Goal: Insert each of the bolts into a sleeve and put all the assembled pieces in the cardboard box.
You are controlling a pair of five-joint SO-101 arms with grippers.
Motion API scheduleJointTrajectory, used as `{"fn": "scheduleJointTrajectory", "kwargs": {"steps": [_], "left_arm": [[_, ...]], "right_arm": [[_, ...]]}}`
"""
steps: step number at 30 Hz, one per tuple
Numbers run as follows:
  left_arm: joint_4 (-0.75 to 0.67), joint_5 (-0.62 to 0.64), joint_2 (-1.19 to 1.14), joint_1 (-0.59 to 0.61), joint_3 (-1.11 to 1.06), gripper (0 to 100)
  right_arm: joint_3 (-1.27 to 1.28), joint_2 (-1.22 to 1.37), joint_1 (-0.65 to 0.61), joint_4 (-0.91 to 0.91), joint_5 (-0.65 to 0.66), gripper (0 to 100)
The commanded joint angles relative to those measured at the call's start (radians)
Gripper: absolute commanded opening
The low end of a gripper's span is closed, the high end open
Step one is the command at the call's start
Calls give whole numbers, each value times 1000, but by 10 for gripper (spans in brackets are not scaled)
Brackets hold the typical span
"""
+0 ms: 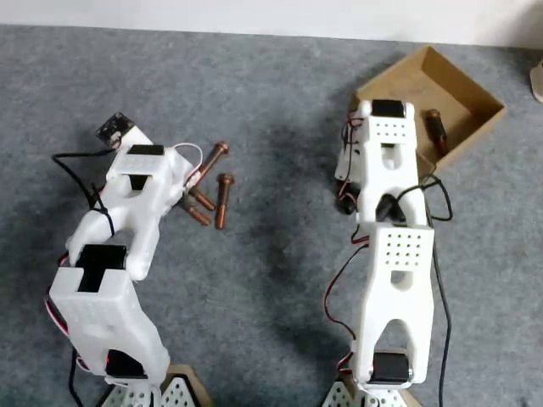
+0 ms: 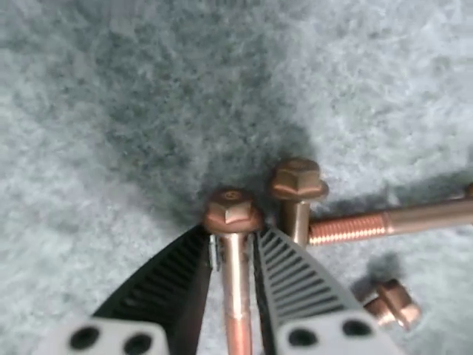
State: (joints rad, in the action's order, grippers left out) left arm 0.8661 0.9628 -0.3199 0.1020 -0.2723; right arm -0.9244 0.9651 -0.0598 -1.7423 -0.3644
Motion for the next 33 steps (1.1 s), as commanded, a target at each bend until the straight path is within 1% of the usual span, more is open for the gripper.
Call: {"fn": "scheduleJointTrajectory", "kwargs": {"steps": [1, 5, 11, 15, 17, 20, 25, 29, 33], "left_arm": [[5, -17, 70, -19, 28, 5], [5, -20, 70, -19, 28, 5], [5, -20, 71, -19, 30, 5], [8, -21, 73, -21, 30, 5], [37, -41, 73, -24, 41, 5], [86, -77, 93, -54, 51, 5], [117, -86, 131, -68, 50, 5], [115, -135, 140, -68, 50, 5], [112, -143, 140, -74, 50, 5]], "right_arm": [[-51, -44, -5, -19, 44, 5], [-27, -143, -4, -19, 61, 5], [180, -286, -1, -10, 64, 5], [300, -372, 8, 67, 69, 5], [386, -418, 2, 116, 72, 5], [527, -516, -24, 193, 133, 5], [865, -742, -47, 424, 147, 5], [1153, -949, -67, 656, 149, 5], [1403, -1112, -70, 897, 149, 5]]}}
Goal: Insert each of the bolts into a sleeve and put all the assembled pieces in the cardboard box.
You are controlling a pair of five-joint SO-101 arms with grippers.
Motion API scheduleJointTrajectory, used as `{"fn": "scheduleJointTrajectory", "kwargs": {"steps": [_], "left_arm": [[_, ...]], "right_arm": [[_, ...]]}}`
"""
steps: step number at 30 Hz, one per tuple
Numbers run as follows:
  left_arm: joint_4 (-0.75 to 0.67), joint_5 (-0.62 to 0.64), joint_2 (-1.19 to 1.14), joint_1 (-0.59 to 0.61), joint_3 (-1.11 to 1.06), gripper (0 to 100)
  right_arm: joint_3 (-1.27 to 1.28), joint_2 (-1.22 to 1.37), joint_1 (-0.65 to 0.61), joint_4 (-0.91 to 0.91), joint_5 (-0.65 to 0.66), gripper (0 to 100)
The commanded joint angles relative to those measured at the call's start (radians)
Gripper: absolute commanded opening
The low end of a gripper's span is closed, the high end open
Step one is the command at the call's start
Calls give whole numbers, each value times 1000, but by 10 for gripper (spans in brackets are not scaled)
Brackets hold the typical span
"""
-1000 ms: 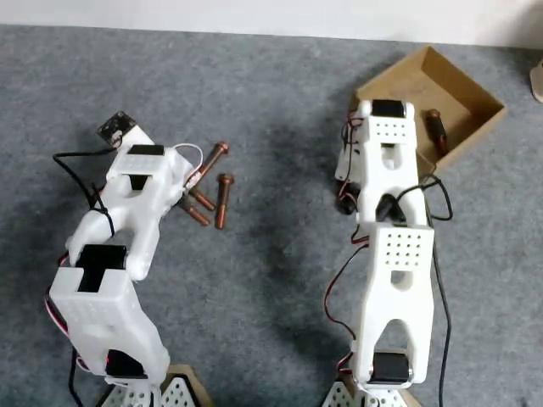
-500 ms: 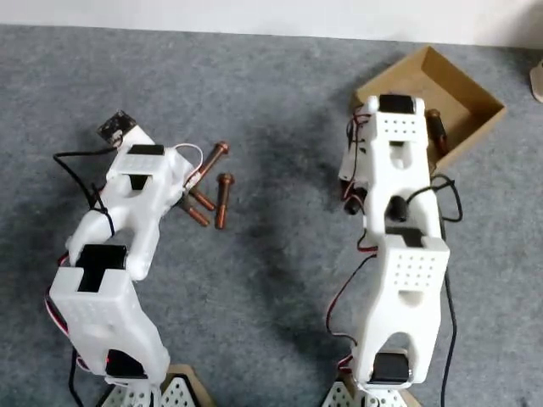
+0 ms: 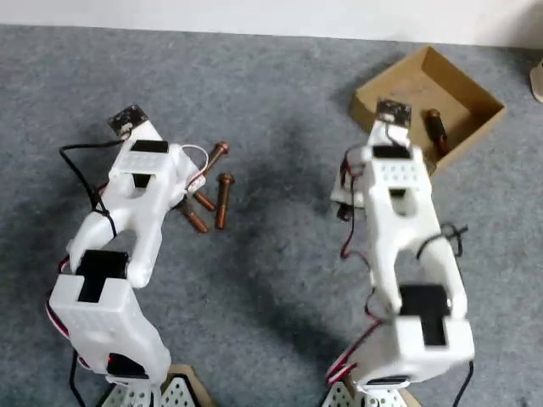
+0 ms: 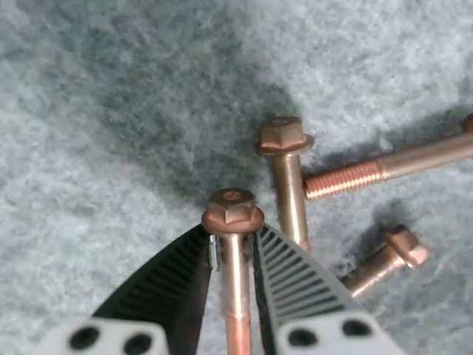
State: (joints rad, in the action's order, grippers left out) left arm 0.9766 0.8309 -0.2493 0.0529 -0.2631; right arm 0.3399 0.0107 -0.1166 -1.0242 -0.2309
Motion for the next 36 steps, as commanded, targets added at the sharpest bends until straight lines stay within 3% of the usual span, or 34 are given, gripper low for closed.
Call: {"fn": "scheduleJointTrajectory", "kwargs": {"steps": [1, 8, 13, 20, 25, 30, 36], "left_arm": [[2, -11, 70, -25, 41, 5], [0, -80, 73, -45, 25, 4], [5, -84, 73, -76, 25, 4], [-8, -199, 156, -76, -27, 4], [-241, -267, 355, -108, -278, 4], [-500, -308, 544, -122, -524, 4], [-555, -307, 579, -122, -565, 4]], "right_arm": [[188, -188, -13, 226, 15, 5], [369, -269, -28, 387, 18, 5], [374, -278, -53, 427, 107, 5], [377, -278, -68, 426, 201, 5], [427, -291, -116, 429, 285, 5], [611, -441, -143, 604, 293, 5], [931, -667, -176, 958, 295, 5]]}}
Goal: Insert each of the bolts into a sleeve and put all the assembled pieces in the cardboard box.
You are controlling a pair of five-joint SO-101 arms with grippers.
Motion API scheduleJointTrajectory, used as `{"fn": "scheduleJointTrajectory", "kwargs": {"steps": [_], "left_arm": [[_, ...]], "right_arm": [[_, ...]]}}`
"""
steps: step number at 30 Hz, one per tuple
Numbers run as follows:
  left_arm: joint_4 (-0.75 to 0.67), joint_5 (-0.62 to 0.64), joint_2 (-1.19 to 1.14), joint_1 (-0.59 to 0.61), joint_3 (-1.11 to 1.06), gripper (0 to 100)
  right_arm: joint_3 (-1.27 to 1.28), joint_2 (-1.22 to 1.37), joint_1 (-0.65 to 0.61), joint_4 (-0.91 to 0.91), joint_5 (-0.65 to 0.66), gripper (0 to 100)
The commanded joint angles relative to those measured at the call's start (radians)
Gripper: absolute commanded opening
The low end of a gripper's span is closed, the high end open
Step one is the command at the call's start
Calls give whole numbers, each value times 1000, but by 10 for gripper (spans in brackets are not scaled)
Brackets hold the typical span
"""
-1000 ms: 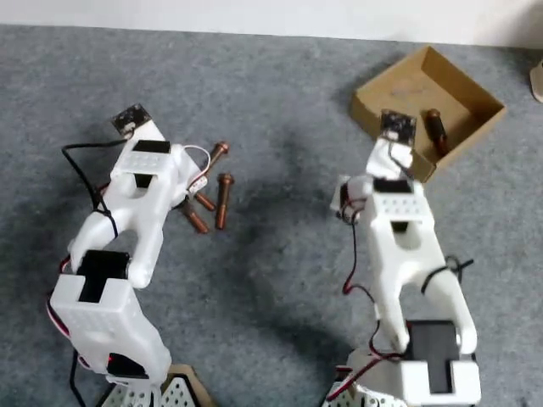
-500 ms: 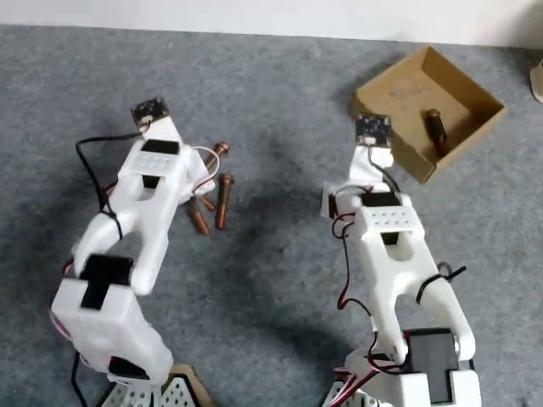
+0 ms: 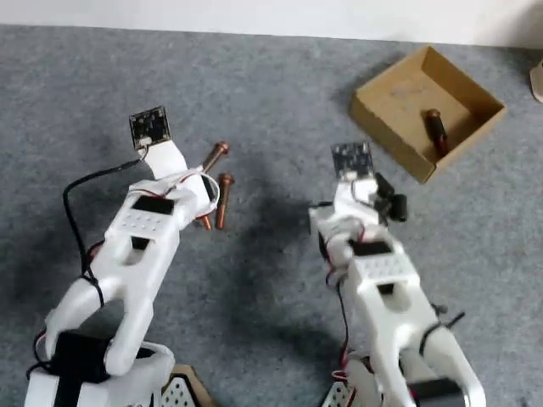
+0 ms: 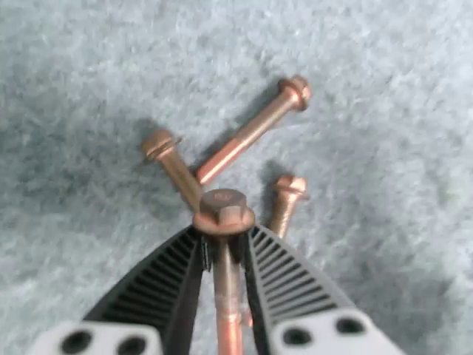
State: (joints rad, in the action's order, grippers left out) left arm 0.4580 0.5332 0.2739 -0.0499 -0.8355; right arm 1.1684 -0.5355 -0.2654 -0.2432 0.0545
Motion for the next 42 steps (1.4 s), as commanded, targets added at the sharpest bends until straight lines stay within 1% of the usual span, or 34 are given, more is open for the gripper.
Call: {"fn": "scheduleJointTrajectory", "kwargs": {"steps": [1, 6, 16, 20, 21, 25, 28, 31, 33, 35, 39, 42], "left_arm": [[-37, -9, 56, -19, 7, 4], [-38, -9, 64, -19, 5, 4], [-38, -11, 67, -22, 10, 4], [-38, -11, 67, -22, 12, 4], [-38, -11, 67, -22, 12, 4], [-38, -11, 127, -22, -2, 4], [-38, -11, 236, -22, -59, 4], [-57, -17, 366, -22, -137, 4], [-117, -64, 456, -28, -216, 4], [-199, -97, 549, -62, -317, 4], [-373, -101, 733, -140, -518, 5], [-470, -97, 865, -166, -630, 5]], "right_arm": [[145, -151, -38, 229, 8, 5], [314, -228, -74, 467, 9, 5], [501, -229, -110, 877, 11, 5], [587, -229, -163, 1001, 12, 5], [604, -229, -182, 1006, 21, 5], [619, -229, -245, 921, 157, 5], [619, -229, -298, 843, 232, 5], [619, -229, -326, 800, 259, 5], [619, -229, -331, 794, 258, 5], [619, -229, -331, 794, 256, 5], [619, -228, -331, 789, 258, 5], [619, -228, -340, 742, 262, 5]]}}
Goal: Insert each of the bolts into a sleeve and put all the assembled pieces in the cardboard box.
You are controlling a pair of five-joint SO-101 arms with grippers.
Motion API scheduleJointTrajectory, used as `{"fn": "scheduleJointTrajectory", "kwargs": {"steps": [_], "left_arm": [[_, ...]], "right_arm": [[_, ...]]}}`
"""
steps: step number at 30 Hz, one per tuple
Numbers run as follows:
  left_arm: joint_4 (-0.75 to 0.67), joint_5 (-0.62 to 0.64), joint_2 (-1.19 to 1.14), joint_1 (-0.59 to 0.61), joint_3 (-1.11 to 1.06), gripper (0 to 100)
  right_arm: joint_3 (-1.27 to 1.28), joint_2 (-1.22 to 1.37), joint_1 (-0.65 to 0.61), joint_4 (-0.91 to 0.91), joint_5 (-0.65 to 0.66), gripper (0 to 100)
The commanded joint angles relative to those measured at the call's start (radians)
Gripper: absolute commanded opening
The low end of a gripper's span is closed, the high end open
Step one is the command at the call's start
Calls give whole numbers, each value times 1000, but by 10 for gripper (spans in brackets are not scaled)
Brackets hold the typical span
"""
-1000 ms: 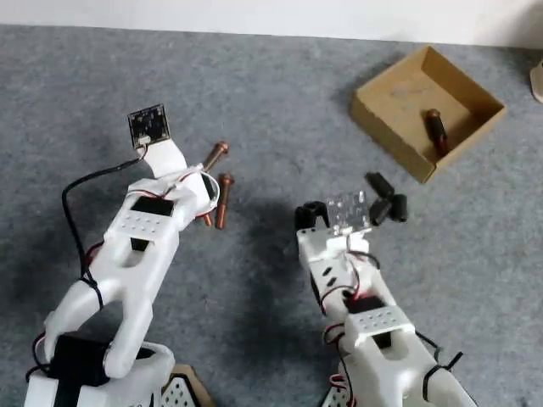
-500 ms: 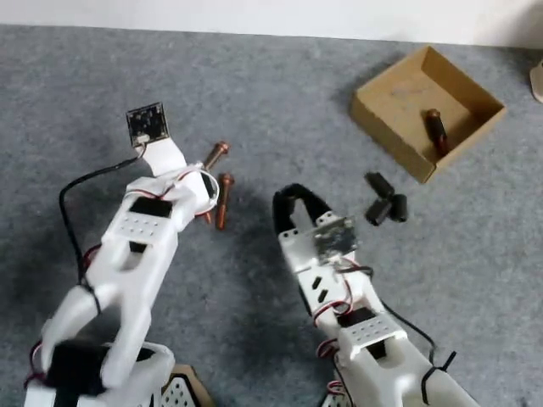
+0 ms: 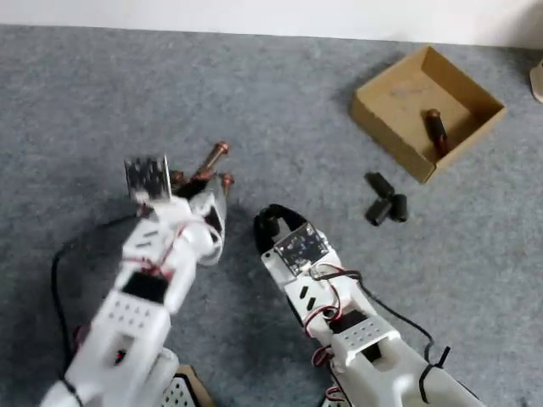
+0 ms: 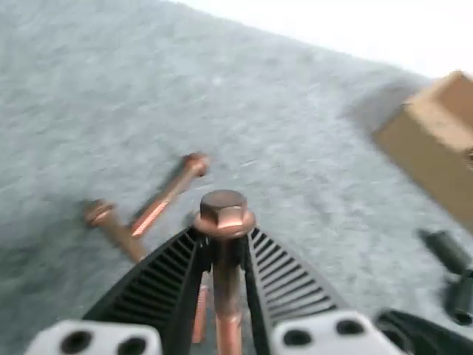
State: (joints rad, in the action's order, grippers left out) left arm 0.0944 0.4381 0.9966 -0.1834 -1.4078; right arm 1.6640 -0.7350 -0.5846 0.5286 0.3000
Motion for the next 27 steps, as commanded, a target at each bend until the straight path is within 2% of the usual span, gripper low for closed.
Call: {"fn": "scheduleJointTrajectory", "kwargs": {"steps": [1, 3, 6, 17, 22, 27], "left_arm": [[-126, 17, 185, -35, -84, 5], [-141, 84, 265, -30, -116, 5], [-89, 146, 364, -28, -128, 5], [163, 219, 573, -94, -120, 5], [186, 216, 578, -157, -122, 5], [184, 216, 576, -163, -125, 5]], "right_arm": [[124, -30, -30, -38, 17, 5], [124, -30, -41, -42, 17, 5], [124, -30, -45, -42, 17, 5], [124, -30, -44, -42, 18, 5], [124, -30, -44, -42, 18, 5], [124, -30, -44, -42, 18, 5]]}}
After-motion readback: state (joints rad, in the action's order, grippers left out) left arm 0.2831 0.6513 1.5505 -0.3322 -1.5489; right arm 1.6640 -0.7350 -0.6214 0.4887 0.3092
